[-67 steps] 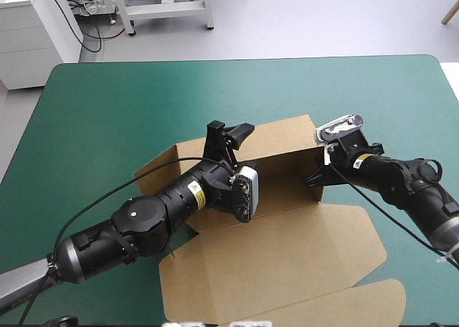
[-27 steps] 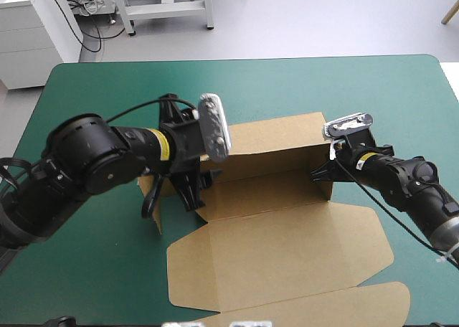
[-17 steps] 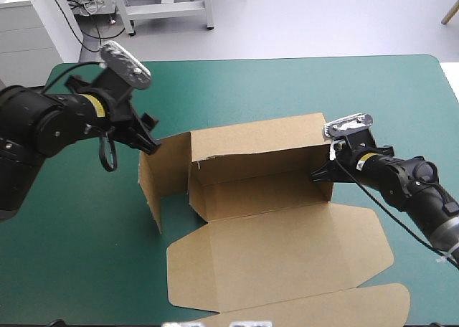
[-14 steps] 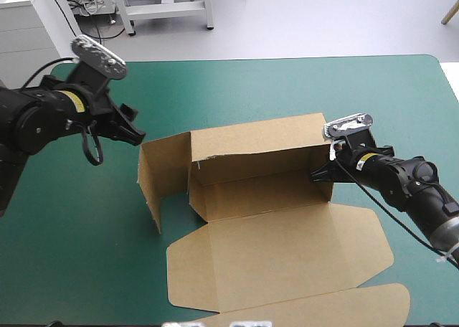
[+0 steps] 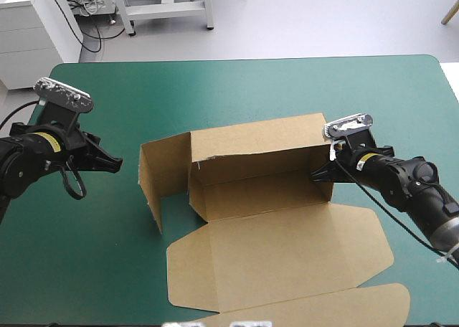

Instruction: Fold the box

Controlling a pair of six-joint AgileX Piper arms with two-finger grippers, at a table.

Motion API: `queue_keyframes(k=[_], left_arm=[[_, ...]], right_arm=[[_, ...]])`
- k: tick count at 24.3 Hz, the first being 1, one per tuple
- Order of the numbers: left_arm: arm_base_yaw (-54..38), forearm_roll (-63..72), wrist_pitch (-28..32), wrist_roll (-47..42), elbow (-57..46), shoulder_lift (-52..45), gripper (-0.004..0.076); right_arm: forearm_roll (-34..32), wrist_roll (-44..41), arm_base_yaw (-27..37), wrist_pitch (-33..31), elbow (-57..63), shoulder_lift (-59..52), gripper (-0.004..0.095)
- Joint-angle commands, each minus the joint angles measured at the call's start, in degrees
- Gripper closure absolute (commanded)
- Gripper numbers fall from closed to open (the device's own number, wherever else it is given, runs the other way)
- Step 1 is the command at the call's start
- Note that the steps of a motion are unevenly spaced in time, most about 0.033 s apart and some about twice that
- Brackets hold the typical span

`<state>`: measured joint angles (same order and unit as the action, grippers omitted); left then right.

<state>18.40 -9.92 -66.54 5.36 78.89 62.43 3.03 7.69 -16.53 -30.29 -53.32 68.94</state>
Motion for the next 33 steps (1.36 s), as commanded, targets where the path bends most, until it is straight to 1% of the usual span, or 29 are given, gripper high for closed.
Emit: queue_keyframes(k=[1, 2, 3, 5, 8, 11, 16, 21, 25, 29, 30, 32, 33], left_arm=[[-0.19, -3.42, 3.46, -1.09, -1.2, -2.01, 0.0734], [-0.19, -3.6, 3.34, -1.09, -1.29, -2.01, 0.0731], [-0.19, -4.23, 3.33, -1.09, -1.29, -2.01, 0.0731], [-0.19, -4.3, 3.88, -1.09, -1.29, -2.01, 0.0731], [-0.19, -4.3, 4.38, -1.09, -1.29, -2.01, 0.0731], [-0.19, -4.87, 4.38, -1.09, -1.29, -2.01, 0.0731], [-0.19, -5.03, 4.74, -1.09, -1.29, -2.01, 0.0731], [-0.19, -5.03, 4.85, -1.09, -1.29, -2.01, 0.0731], [-0.19, -5.03, 4.74, -1.09, -1.29, -2.01, 0.0731], [-0.19, -5.03, 4.74, -1.09, -1.29, -2.01, 0.0731], [-0.19, -5.03, 4.74, -1.09, -1.29, -1.9, 0.0731], [-0.19, -4.88, 4.74, -1.09, -1.29, -1.9, 0.0731], [-0.19, -4.74, 4.74, -1.09, -1.29, -1.9, 0.0731]], right_arm=[[-0.06, -0.03, 0.04, 0.51, -2.41, -3.27, 0.0924], [-0.05, -0.03, 0.04, -1.28, -3.11, -3.61, 0.0924], [-0.05, -0.03, 0.04, -5.55, -5.14, -3.95, 0.0924], [-0.05, -0.14, 0.04, -11.58, -8.05, -3.95, 0.0924], [-0.05, -3.35, 0.04, -20.25, -10.88, -2.19, 0.0924], [-0.41, -4.04, 0.04, -23.09, -10.88, -0.09, 0.0924], [-2.52, -5.97, 0.04, -20.11, -11.91, 5.77, 0.0924], [-3.03, -5.62, 0.04, -17.74, -19.11, 15.19, 0.0924], [-3.03, -4.75, 0.04, -19.2, -28.81, 24.51, 0.0924], [-3.03, -4.34, 0.04, -21.29, -36.7, 31.29, 0.0921], [-3.03, -4.22, 0.04, -21.9, -38.87, 33.12, 0.091], [-3.03, -3.71, 0.04, -22.36, -41.52, 35.23, 0.0856], [-3.03, -3.43, 0.04, -22.71, -43.19, 36.07, 0.0801]])
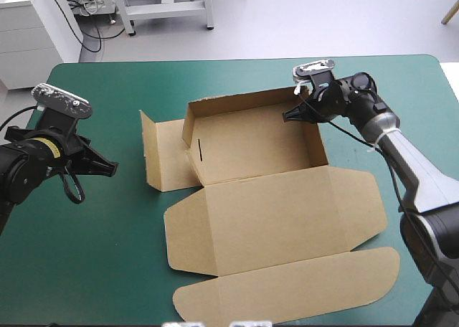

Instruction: Fold the box

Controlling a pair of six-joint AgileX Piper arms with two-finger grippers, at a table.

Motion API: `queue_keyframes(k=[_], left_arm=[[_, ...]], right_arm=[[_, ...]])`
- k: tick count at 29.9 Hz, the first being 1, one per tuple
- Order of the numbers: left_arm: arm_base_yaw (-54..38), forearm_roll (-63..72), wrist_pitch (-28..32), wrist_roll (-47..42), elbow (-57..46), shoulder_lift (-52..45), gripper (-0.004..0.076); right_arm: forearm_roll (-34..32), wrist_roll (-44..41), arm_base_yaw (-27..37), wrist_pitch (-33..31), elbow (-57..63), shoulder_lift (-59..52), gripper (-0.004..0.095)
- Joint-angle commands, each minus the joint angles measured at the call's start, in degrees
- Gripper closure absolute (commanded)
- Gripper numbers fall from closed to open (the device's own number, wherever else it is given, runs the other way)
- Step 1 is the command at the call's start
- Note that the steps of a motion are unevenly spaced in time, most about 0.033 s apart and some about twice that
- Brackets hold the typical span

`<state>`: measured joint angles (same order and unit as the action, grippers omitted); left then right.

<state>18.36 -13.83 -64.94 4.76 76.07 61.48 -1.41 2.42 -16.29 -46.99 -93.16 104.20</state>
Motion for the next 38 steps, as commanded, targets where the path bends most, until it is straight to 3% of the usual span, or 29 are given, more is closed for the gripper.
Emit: queue_keyframes(k=[1, 7, 9, 17, 26, 38], left_arm=[[-0.14, -0.6, 3.14, -0.49, 1.53, -0.94, 0.0731], [-0.14, 0.89, 2.9, -0.49, 1.53, -0.94, 0.0731], [-0.14, 1.14, 2.9, -0.49, 1.53, -0.94, 0.0731], [-0.14, 1.25, 3.26, -0.49, 1.53, -0.94, 0.0731], [-0.14, 1.15, 3.26, -0.6, 1.53, -0.94, 0.0731], [-0.14, 1.15, 3.16, -0.6, 1.53, -0.94, 0.0731]], right_arm=[[1.41, 2.26, -0.09, -6.13, -4.37, 1.33, 0.0757], [1.41, 2.24, 0.4, -7.82, -10.24, 1.3, 0.0332], [1.41, 2.24, 0.55, -9.56, -12.4, 0.78, 0.0246], [1.41, 4.29, 1.18, -20.05, -17.91, -2.12, 0.0232], [1.41, 4.55, 1.3, -20.05, -18.02, -5.61, 0.0232], [2.2, 4.55, 1.3, -20.05, -16.2, 2.42, 0.0235]])
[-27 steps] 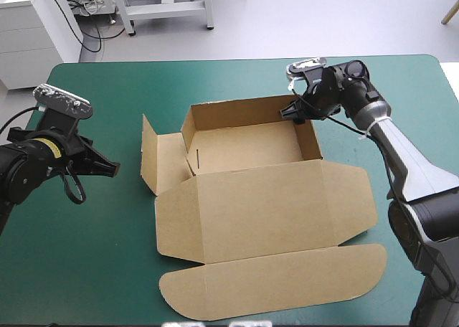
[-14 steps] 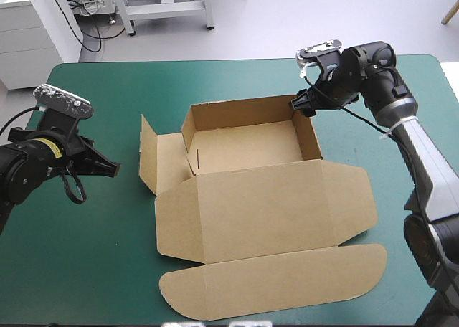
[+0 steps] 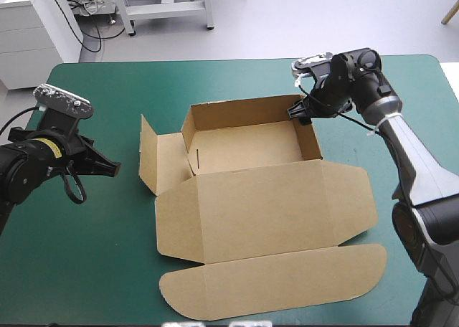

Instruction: Fold the box

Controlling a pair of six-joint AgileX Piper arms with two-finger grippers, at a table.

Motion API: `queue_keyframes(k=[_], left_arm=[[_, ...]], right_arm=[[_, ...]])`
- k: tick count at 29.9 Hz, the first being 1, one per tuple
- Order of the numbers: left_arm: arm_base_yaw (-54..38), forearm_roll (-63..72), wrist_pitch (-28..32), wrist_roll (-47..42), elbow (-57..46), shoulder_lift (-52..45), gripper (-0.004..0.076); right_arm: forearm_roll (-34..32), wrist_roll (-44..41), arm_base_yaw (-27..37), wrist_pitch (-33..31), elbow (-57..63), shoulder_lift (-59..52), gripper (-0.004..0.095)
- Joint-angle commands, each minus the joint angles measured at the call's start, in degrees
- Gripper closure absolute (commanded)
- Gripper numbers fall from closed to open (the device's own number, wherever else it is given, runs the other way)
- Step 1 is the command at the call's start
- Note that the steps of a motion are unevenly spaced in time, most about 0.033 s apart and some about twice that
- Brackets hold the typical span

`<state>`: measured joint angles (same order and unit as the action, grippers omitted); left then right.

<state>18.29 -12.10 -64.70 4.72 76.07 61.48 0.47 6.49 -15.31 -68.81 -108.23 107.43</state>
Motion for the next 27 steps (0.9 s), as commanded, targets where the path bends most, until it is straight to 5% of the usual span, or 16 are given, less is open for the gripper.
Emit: queue_keyframes(k=[1, 14, 27], left_arm=[[-0.08, -0.57, 2.92, -0.56, 1.53, -0.94, 0.0731], [-0.08, -0.57, 2.92, -0.56, 1.53, -0.94, 0.0731], [-0.08, -0.46, 2.69, -0.56, 1.53, -0.94, 0.0731]], right_arm=[[0.32, 0.48, 0.32, 1.89, -1.12, 0.16, 0.0238], [0.46, 0.61, 0.44, 2.95, -1.12, 6.02, 0.0264], [0.64, 0.5, 0.54, 1.81, -1.12, 7.62, 0.0716]])
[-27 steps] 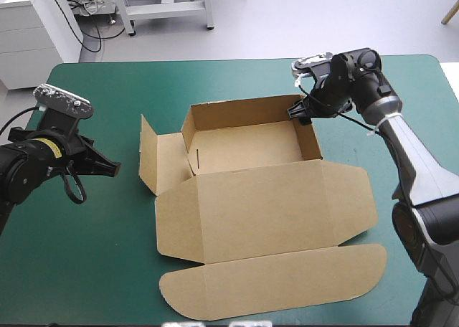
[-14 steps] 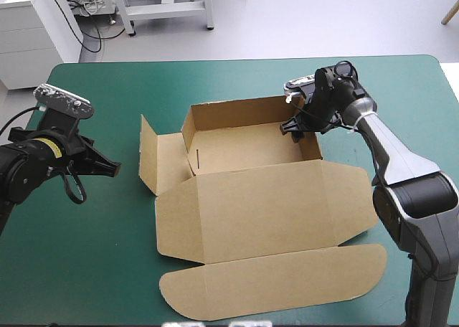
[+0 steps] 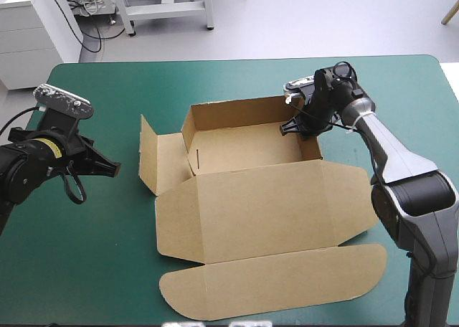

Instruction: Fold the box

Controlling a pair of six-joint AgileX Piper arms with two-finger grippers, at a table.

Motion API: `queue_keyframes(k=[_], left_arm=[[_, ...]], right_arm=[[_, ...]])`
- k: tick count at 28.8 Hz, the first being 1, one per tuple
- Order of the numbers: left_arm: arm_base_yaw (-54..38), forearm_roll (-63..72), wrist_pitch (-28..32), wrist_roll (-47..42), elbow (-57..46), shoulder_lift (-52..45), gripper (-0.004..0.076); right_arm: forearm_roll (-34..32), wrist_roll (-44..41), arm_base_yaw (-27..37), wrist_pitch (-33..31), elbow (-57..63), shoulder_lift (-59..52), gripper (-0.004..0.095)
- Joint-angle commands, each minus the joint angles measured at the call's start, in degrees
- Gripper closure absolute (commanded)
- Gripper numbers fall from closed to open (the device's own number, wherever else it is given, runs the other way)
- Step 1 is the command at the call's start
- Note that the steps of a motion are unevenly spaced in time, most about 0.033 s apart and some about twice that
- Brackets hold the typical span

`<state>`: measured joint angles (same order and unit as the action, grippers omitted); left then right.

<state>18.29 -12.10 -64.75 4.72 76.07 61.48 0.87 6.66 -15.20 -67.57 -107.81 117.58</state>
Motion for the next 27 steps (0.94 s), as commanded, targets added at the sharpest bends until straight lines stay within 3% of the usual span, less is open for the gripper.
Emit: queue_keyframes(k=[1, 6, 17, 27], left_arm=[[-0.08, -0.46, 2.74, -0.56, 1.53, -0.94, 0.0731], [-0.08, -0.46, 2.74, -0.56, 1.53, -0.94, 0.0731], [-0.08, -0.25, 2.61, -0.56, 1.53, -0.94, 0.0731], [-0.08, -0.36, 2.52, -0.56, 1.53, -0.94, 0.0731]], right_arm=[[0.22, 0.32, 0.44, 0.57, -1.54, -2.43, 0.074], [0.39, -0.12, 0.44, 1.02, -1.68, -2.4, 0.0923], [-0.87, 0.11, 0.44, 0.57, -2.04, -5.01, 0.0928], [1.11, 3.34, 3.74, 0.57, -1.93, -16.49, 0.093]])
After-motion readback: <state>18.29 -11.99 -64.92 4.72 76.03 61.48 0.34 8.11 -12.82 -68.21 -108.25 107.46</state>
